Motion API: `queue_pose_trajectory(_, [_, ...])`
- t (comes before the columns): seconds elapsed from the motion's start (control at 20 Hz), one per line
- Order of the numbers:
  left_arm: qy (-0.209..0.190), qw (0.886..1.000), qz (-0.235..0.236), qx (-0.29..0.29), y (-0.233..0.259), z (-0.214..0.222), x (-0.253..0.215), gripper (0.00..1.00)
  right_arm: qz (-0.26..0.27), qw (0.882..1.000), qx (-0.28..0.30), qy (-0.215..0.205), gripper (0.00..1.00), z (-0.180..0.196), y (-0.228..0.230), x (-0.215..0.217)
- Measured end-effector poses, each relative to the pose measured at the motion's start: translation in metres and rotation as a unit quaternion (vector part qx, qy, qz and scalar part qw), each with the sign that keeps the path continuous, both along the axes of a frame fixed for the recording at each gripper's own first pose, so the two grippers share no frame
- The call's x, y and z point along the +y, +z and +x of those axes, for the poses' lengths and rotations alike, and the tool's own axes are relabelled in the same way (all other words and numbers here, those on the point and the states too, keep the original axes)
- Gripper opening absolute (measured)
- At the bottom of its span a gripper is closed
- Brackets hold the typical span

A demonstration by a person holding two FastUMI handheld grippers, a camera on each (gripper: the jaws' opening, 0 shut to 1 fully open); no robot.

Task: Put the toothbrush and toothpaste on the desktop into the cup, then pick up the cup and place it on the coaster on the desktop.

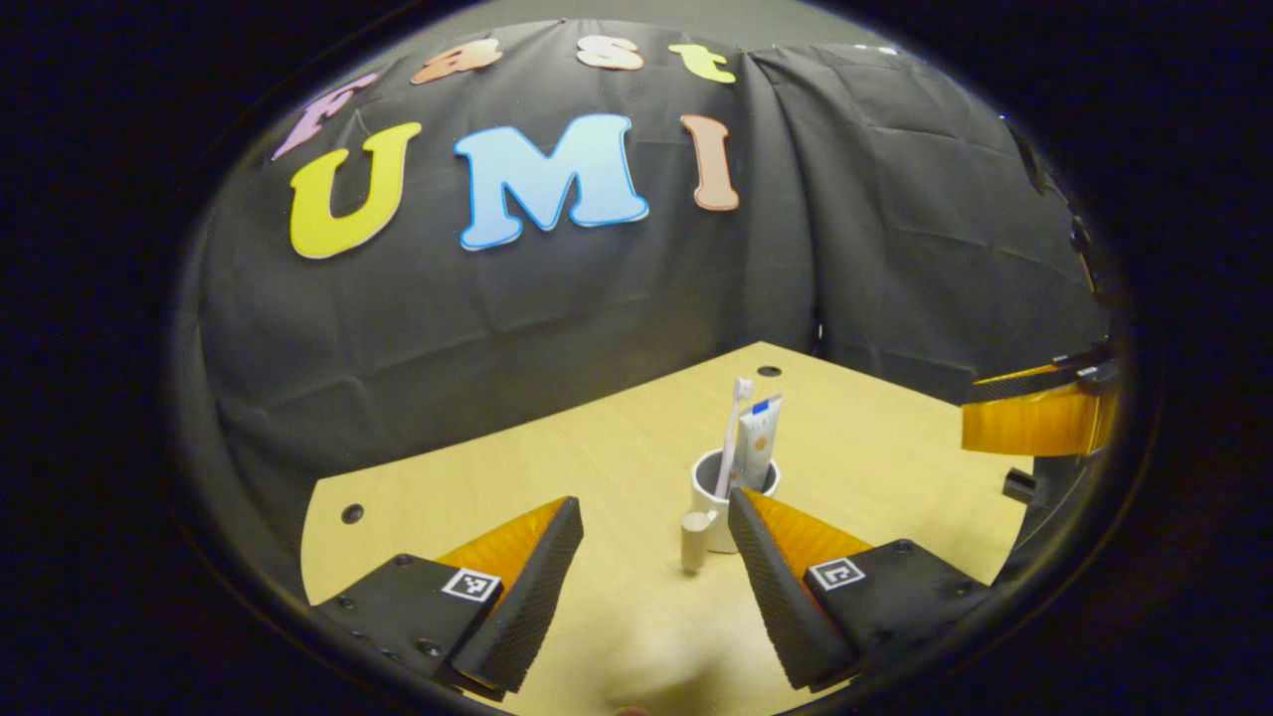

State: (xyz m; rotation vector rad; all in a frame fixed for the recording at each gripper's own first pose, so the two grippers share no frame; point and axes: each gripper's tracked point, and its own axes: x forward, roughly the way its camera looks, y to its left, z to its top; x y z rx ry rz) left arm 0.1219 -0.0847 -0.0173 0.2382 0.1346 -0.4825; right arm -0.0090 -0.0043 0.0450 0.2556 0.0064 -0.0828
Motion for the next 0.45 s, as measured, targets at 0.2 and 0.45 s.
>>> queue_pose_trajectory(0.2, [0.027, 0.999, -0.021, -0.039, 0.048, -0.023, 0.007, 1.00, -0.012, 0.999, -0.030, 0.015, 0.89, -0.009, 0.026, 0.012])
queue_pose_trajectory(0.45, [0.066, 0.994, -0.052, -0.070, 0.095, -0.052, 0.012, 0.97, -0.024, 0.998, -0.058, 0.028, 0.89, -0.023, 0.049, 0.018])
